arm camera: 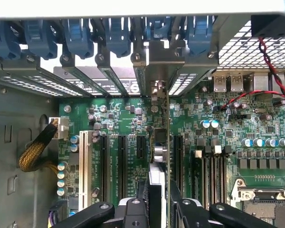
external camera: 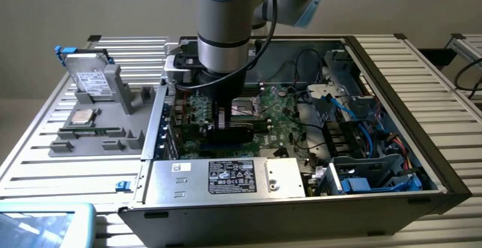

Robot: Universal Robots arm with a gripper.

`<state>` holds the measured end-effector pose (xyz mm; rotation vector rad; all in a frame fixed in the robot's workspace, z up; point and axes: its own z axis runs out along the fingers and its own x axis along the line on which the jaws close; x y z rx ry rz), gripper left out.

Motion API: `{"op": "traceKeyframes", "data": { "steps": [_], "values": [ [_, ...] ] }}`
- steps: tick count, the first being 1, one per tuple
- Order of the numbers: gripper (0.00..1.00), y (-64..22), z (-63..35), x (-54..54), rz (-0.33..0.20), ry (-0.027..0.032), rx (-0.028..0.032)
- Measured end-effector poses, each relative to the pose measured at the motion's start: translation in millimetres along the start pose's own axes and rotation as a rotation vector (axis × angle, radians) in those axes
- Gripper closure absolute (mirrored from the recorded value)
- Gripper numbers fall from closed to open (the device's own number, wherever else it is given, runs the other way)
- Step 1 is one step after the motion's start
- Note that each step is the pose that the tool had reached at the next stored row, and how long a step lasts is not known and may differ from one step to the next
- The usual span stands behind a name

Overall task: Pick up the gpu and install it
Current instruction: 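Insert the gpu into the slot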

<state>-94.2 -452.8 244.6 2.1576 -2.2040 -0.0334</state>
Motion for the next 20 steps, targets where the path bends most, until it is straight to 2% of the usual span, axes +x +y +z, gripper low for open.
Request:
{"op": "traceKeyframes", "data": {
  "steps": [4,7,20],
  "values": [
    [0.72,0.2,0.2,0.0,-0.002,0.0007,0.0000],
    [0.72,0.3,1.2,-0.2,-0.002,0.0045,0.0001],
    [0.72,0.8,1.6,-0.9,-0.004,0.0046,0.0001]
  ]
}}
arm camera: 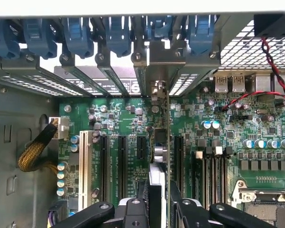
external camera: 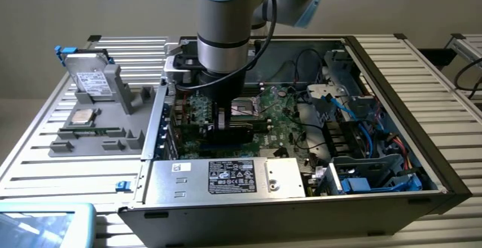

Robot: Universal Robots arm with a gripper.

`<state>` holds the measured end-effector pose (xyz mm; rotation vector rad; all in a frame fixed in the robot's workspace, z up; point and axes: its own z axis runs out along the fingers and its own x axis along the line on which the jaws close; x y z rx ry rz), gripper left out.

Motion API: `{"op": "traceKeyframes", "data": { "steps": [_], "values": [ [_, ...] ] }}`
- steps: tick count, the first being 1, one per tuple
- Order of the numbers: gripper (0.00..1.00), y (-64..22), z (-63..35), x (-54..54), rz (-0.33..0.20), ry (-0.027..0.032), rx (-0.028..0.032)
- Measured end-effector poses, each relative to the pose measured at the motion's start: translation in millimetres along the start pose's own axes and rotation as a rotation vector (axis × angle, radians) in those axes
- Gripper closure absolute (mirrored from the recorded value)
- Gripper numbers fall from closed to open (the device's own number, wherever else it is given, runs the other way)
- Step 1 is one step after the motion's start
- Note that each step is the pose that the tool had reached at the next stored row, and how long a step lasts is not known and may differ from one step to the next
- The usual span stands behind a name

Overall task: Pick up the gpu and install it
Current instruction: 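Insert the gpu into the slot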

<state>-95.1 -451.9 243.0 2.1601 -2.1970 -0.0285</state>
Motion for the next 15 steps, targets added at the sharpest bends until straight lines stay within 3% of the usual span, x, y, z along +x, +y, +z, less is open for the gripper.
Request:
{"op": "traceKeyframes", "data": {
  "steps": [6,10,15],
  "values": [
    [0.72,0.1,0.1,0.0,-0.004,0.0005,-0.0017],
    [0.72,-0.2,0.1,0.4,-0.012,0.0009,-0.0080],
    [0.72,-0.3,0.3,0.5,-0.016,0.0017,-0.0087]
  ]
}}
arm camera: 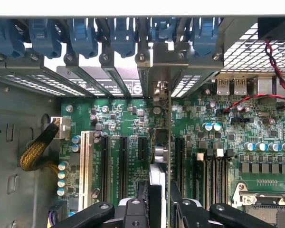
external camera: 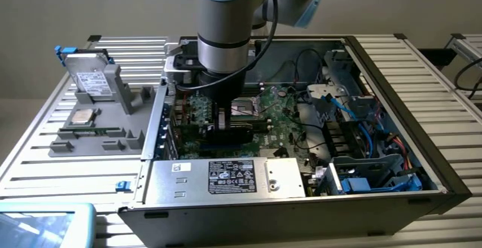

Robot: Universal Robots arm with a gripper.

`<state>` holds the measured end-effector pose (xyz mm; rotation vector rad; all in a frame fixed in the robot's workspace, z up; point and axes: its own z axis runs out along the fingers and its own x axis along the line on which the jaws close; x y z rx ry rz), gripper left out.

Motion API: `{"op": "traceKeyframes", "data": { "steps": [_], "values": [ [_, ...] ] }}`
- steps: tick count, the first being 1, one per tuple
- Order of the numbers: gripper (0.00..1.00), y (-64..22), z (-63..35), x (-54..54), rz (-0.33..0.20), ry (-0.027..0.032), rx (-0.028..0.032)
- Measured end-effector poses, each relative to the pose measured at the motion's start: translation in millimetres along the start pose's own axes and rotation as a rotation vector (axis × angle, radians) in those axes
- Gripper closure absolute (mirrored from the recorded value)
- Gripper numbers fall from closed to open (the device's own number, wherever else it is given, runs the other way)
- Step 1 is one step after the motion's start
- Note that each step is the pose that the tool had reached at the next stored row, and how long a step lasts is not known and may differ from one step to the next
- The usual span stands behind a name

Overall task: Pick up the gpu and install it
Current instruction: 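Insert the gpu into the slot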

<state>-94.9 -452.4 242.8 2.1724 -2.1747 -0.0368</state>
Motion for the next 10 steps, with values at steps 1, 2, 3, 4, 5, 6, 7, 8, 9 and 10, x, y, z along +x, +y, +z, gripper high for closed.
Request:
{"op": "traceKeyframes", "data": {
  "steps": [1,2,3,4,5,6,7,8,9,10],
  "values": [
    [0.72,0.0,0.0,0.1,-0.001,-0.0001,0.0000],
    [0.72,-0.1,0.2,0.3,-0.002,-0.0005,0.0002],
    [0.72,-0.1,0.2,0.5,-0.004,-0.0009,0.0000],
    [0.72,-0.1,0.2,0.4,-0.005,-0.0008,-0.0001],
    [0.72,-0.1,0.2,0.5,-0.006,-0.0007,-0.0001],
    [0.72,-0.1,0.2,0.5,-0.007,-0.0005,-0.0002],
    [0.72,-0.1,0.1,0.5,-0.007,-0.0004,-0.0003],
    [0.72,0.0,0.2,0.5,-0.008,-0.0003,-0.0003],
    [0.72,0.0,0.1,0.5,-0.008,-0.0002,-0.0004],
    [0.72,0.0,0.2,0.6,-0.009,-0.0004,-0.0003]
  ]
}}
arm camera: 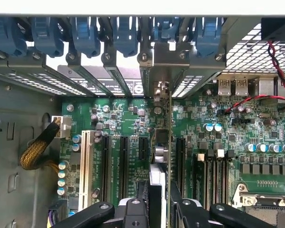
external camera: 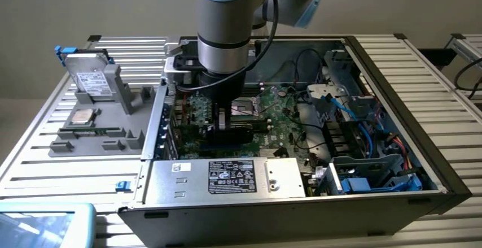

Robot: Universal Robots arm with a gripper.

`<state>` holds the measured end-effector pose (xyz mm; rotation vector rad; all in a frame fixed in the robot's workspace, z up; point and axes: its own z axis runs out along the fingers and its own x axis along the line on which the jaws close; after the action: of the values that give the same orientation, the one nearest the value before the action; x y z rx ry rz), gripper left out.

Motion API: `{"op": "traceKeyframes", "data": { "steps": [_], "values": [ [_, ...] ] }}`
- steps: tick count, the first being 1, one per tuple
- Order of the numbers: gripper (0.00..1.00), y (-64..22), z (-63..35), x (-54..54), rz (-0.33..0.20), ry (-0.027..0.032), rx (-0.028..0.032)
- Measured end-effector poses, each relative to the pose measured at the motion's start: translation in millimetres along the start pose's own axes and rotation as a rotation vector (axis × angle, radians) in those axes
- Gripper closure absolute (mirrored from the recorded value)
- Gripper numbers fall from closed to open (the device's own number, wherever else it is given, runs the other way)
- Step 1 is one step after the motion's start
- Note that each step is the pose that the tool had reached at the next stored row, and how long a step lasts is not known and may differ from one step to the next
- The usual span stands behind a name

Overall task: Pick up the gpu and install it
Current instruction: 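Insert the gpu into the slot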

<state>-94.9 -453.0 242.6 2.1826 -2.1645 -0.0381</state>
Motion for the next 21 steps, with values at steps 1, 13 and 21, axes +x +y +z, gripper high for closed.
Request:
{"op": "traceKeyframes", "data": {
  "steps": [1,13,21],
  "values": [
    [0.72,0.0,0.0,0.0,-0.001,0.0000,0.0000],
    [0.72,-0.1,0.3,-0.1,-0.003,-0.0006,-0.0012],
    [0.72,-0.8,0.3,-0.5,-0.002,-0.0005,-0.0014]
  ]
}}
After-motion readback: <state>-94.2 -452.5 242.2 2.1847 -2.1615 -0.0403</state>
